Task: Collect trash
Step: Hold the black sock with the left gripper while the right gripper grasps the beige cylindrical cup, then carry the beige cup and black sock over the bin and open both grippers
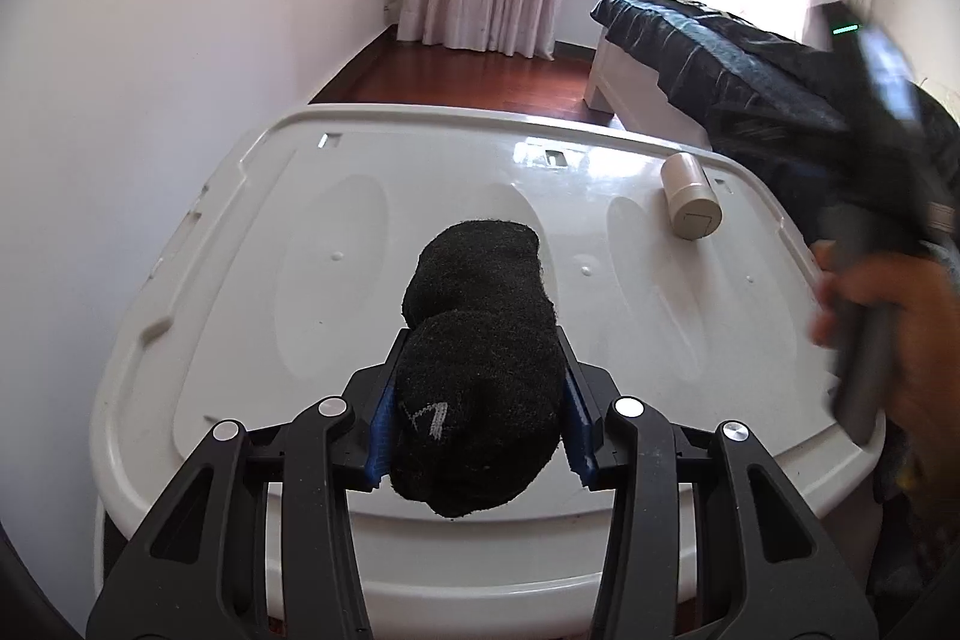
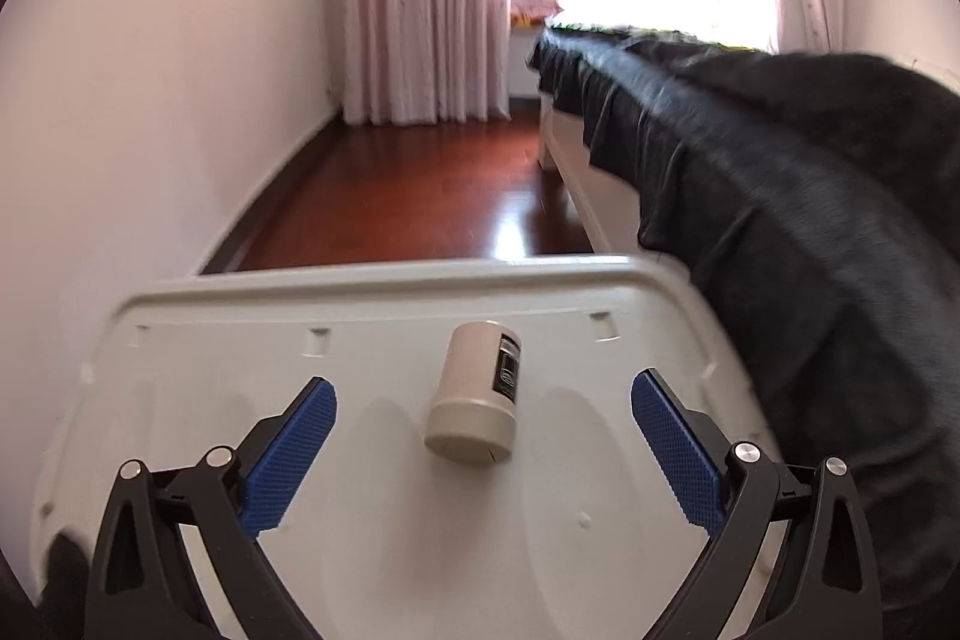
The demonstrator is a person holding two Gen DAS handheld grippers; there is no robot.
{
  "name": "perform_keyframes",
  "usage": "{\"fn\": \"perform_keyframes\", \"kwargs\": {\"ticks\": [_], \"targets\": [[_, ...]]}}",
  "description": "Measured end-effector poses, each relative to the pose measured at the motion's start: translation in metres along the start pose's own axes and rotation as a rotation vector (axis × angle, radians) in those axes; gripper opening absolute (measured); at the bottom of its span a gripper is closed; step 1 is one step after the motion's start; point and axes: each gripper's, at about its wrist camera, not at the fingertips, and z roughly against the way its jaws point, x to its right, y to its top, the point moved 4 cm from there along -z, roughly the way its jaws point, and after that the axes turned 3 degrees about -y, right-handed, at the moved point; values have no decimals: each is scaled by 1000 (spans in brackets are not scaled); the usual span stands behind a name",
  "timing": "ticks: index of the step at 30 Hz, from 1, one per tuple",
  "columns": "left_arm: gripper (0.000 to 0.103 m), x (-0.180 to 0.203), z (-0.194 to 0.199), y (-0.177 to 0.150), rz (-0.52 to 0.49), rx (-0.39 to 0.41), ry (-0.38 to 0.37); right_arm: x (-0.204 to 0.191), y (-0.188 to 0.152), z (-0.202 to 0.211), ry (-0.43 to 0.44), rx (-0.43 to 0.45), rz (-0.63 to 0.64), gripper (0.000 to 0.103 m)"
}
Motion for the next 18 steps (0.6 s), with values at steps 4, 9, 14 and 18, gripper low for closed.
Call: {"fn": "perform_keyframes", "kwargs": {"ticks": [4, 9, 14, 18], "targets": [[43, -6, 5, 4, -3, 20, -7, -13, 4, -50, -30, -89, 0, 97], [43, -4, 0, 3, 5, 14, -30, -21, 6, -92, -53, -198, 0, 88], [43, -3, -2, -1, 10, 3, -44, -20, -2, -107, -46, -287, 7, 48], [43, -1, -2, -3, 4, 3, -48, -21, -8, -88, -52, -245, 40, 48]]}}
